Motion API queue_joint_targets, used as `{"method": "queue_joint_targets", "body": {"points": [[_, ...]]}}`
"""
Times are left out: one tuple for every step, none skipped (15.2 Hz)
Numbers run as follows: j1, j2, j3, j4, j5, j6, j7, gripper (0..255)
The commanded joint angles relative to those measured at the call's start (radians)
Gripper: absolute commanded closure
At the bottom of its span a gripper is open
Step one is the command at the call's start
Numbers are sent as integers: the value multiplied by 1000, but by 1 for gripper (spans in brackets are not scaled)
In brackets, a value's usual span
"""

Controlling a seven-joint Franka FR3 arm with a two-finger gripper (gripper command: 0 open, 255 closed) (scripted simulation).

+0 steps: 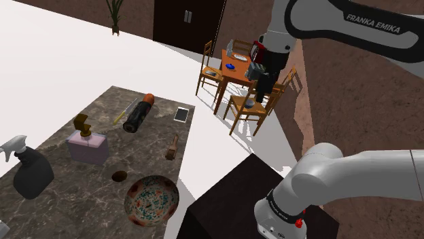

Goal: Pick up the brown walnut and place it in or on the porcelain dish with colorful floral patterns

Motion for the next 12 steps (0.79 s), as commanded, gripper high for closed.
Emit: {"method": "queue_joint_targets", "body": {"points": [[0, 0, 0, 0, 0, 0, 0, 0], [6, 8, 14, -17, 12, 27, 16, 0], [13, 18, 27, -33, 23, 55, 32, 0], [20, 29, 41, -48, 34, 82, 48, 0], [26, 42, 55, -61, 45, 111, 64, 0], [33, 56, 69, -74, 55, 139, 79, 0], [40, 71, 83, -85, 65, 168, 95, 0], [46, 88, 97, -95, 74, 196, 110, 0], [53, 106, 111, -103, 83, 226, 126, 0], [59, 126, 126, -110, 91, 255, 141, 0], [65, 146, 140, -116, 99, 284, 156, 0], [71, 169, 154, -121, 106, 313, 171, 0]]}}
